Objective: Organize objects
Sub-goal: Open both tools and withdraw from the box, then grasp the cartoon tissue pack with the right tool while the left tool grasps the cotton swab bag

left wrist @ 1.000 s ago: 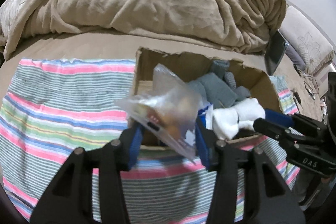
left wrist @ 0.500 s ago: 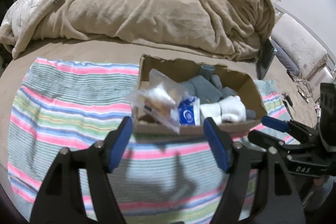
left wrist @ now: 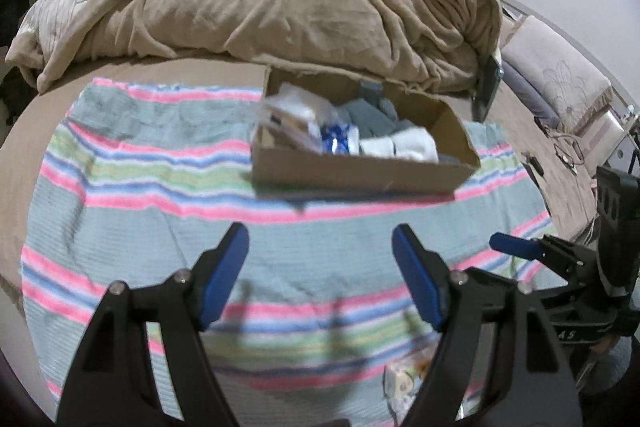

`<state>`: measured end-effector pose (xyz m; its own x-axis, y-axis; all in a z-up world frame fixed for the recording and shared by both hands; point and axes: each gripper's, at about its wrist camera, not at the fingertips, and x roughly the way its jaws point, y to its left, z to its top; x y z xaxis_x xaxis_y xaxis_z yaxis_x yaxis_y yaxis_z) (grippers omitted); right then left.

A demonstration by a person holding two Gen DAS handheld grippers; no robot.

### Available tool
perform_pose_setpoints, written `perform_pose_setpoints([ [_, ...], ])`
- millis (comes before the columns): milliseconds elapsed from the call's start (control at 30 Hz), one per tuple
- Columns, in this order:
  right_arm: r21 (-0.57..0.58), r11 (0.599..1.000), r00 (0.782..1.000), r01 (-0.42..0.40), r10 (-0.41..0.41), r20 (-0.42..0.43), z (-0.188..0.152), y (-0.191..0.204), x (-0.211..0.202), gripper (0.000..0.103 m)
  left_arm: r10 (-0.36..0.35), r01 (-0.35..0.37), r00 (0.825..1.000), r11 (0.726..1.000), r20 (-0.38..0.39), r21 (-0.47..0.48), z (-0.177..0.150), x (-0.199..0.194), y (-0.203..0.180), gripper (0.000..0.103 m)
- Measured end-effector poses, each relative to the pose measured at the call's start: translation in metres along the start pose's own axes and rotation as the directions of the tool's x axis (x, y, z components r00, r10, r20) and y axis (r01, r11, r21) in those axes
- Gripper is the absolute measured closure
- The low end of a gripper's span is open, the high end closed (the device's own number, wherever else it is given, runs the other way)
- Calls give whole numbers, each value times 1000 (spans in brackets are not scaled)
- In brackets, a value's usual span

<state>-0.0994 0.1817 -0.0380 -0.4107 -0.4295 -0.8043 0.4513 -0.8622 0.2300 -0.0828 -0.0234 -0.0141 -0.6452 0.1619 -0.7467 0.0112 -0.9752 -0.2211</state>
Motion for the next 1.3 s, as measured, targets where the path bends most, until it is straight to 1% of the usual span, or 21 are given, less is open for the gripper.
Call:
perform_pose_setpoints([
  [367, -29, 1000, 997, -10, 8, -78, -49, 22, 7, 23, -14, 14, 999, 1000, -50, -6, -48, -9, -2, 27],
  [633, -40, 999, 995, -15, 11, -102, -67, 32, 11, 23, -21, 22, 996, 1000, -86, 8, -76, -11, -7, 27],
  [867, -51, 998, 992, -19, 13, -126, -81, 39, 20, 23, -19, 19, 994, 1000, -104, -1, -97, -12, -5, 27],
  [1000, -77, 997, 988, -11, -1, -154, -89, 45, 30, 23, -12, 10, 993, 1000, -113, -15, -111, -12, 0, 28],
  [1067, -97, 995, 986, 7, -23, -162, -92, 50, 35, 23, -7, 5, 993, 1000, -120, -20, -117, -12, 2, 27],
  [1133, -112, 994, 984, 14, -33, -173, -95, 54, 40, 25, -1, -2, 992, 1000, -124, -23, -122, -12, 3, 27],
  [1167, -119, 993, 983, 21, -42, -176, -97, 55, 42, 29, 2, -5, 992, 1000, -125, -24, -124, -12, 4, 27],
  [1200, -126, 991, 982, 34, -56, -179, -99, 55, 45, 35, 3, -6, 992, 1000, -125, -24, -126, -13, 5, 27],
  [1233, -132, 990, 981, 41, -65, -183, -101, 55, 47, 36, 5, -8, 992, 1000, -127, -24, -128, -13, 5, 27],
  [1300, -122, 992, 983, 33, -54, -174, -102, 53, 47, 39, 7, -10, 992, 1000, -129, -22, -130, -13, 4, 27],
])
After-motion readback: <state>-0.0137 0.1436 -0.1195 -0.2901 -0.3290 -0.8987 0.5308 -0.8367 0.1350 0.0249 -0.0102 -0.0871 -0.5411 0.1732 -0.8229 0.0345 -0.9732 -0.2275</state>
